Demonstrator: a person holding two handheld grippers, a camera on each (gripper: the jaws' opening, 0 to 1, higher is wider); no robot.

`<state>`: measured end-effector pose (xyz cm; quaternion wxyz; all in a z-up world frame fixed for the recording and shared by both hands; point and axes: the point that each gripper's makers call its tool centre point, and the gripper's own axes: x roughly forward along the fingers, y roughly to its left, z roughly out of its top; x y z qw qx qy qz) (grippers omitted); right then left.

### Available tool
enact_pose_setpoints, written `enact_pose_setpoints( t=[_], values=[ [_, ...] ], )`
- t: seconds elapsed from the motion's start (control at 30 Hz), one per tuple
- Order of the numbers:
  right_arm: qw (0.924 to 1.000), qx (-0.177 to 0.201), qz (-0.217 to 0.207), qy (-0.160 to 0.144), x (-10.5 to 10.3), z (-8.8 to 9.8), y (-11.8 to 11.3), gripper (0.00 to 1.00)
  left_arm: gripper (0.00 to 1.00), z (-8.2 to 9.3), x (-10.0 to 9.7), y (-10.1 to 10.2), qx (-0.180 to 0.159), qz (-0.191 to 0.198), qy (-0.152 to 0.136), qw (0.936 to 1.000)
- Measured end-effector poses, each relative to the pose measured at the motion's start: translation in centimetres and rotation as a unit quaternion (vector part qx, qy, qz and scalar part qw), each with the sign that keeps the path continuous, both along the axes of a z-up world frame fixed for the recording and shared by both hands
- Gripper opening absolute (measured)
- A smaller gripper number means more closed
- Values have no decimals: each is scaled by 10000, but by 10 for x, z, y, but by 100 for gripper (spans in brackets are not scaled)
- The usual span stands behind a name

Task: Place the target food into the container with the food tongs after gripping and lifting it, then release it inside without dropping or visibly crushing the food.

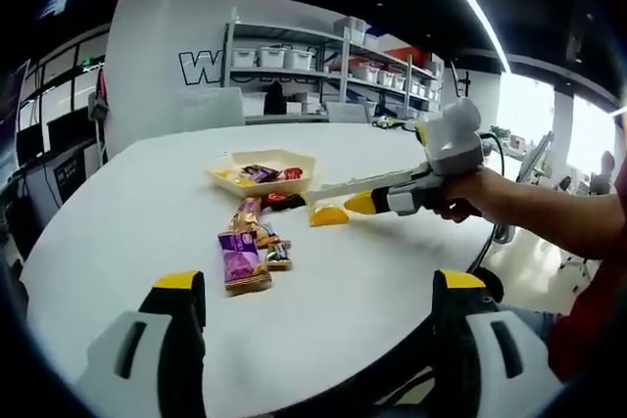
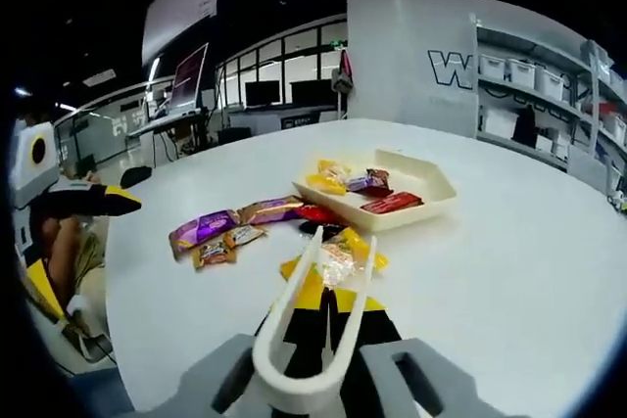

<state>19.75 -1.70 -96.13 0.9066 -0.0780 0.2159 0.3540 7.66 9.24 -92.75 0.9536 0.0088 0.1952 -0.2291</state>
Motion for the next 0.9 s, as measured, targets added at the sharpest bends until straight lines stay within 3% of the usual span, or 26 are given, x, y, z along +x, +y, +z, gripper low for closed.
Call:
enact_pose_setpoints(
  t=[0.33, 0.47, 0.8, 0.9],
  values=[
    [9997, 179, 113, -115, -5, 7, 3, 0, 94, 1, 1, -6, 9, -75, 6, 10000],
    [9996, 156, 115, -183, -6, 7, 1, 7, 94, 0, 1, -7, 7, -83, 7, 10000],
    [9982, 553, -27, -234, -4, 15, 0, 29, 93, -1, -1, -6, 14, -87, 24, 10000],
    [9976, 654, -30, -239, -2, 19, -1, 21, 93, -1, 0, -6, 1, -77, 14, 10000]
  ],
)
